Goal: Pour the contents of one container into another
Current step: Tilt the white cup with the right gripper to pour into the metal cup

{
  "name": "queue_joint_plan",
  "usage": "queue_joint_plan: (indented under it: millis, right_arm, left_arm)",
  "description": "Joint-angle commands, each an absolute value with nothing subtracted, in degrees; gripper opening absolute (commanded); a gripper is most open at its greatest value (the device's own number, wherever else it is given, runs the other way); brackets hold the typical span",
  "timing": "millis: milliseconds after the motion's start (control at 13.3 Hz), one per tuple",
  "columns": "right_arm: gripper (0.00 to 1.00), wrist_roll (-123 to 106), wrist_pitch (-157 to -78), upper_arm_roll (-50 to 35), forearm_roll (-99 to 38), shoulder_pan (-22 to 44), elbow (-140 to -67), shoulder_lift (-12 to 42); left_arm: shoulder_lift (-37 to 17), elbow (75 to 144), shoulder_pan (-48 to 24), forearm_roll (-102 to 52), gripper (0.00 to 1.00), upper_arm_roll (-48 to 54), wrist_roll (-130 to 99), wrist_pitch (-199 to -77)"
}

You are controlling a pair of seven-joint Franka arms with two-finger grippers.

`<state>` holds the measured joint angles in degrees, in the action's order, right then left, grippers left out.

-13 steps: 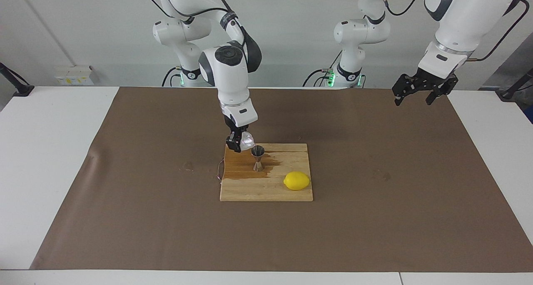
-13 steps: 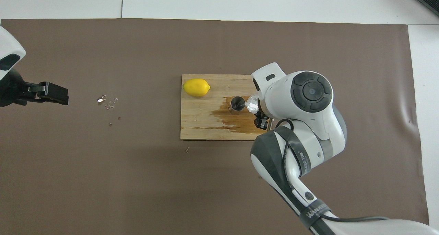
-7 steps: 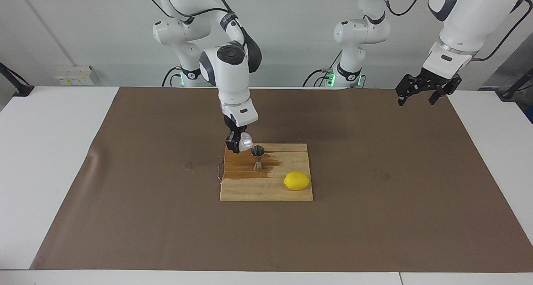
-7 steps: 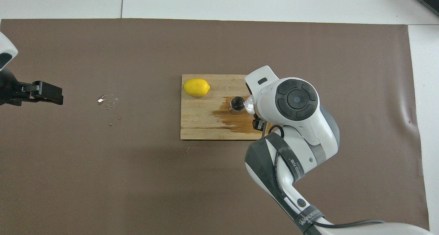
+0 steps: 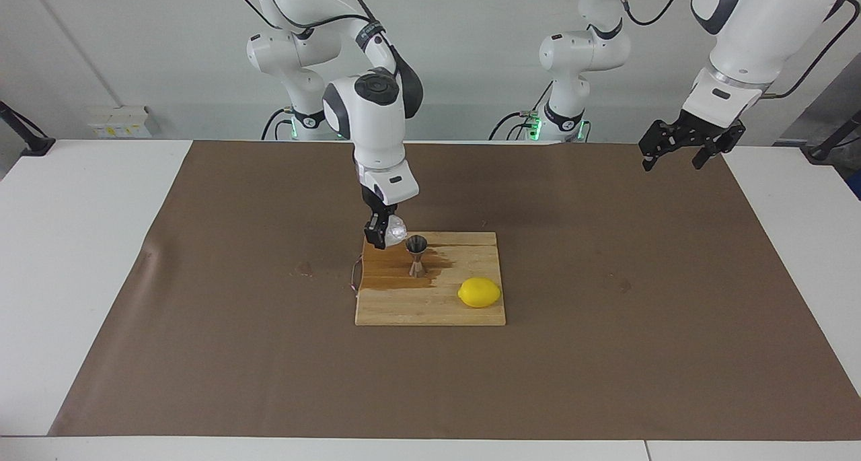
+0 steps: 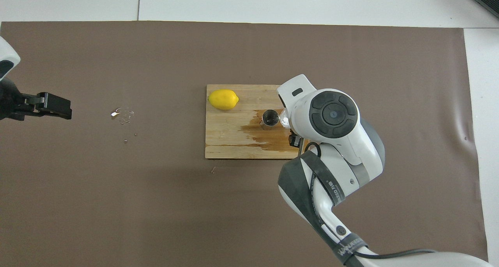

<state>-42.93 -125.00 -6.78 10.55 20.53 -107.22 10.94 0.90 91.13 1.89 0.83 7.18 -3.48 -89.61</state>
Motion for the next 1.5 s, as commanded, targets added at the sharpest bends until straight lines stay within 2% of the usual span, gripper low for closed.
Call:
queue_joint_plan:
  millis: [0, 1052, 1427]
  right_arm:
    - [0.22, -40.9, -125.2, -7.0, 12.8, 21.2, -106.3, 11.6]
    - [0.21, -40.9, -127.5, -7.4, 12.2, 20.7, -107.1, 11.8]
    - [0.21, -44.8, -129.1, -7.3, 5.6, 20.2, -107.1, 11.8]
  left_arm:
    - [2.2, 92.4, 2.0, 0.8, 1.0, 7.2, -4.0, -89.1]
    - [2.2, 92.4, 2.1, 0.8, 1.0, 7.2, -4.0, -89.1]
    - [2.2, 92.4, 2.0, 0.8, 1.0, 7.2, -4.0, -89.1]
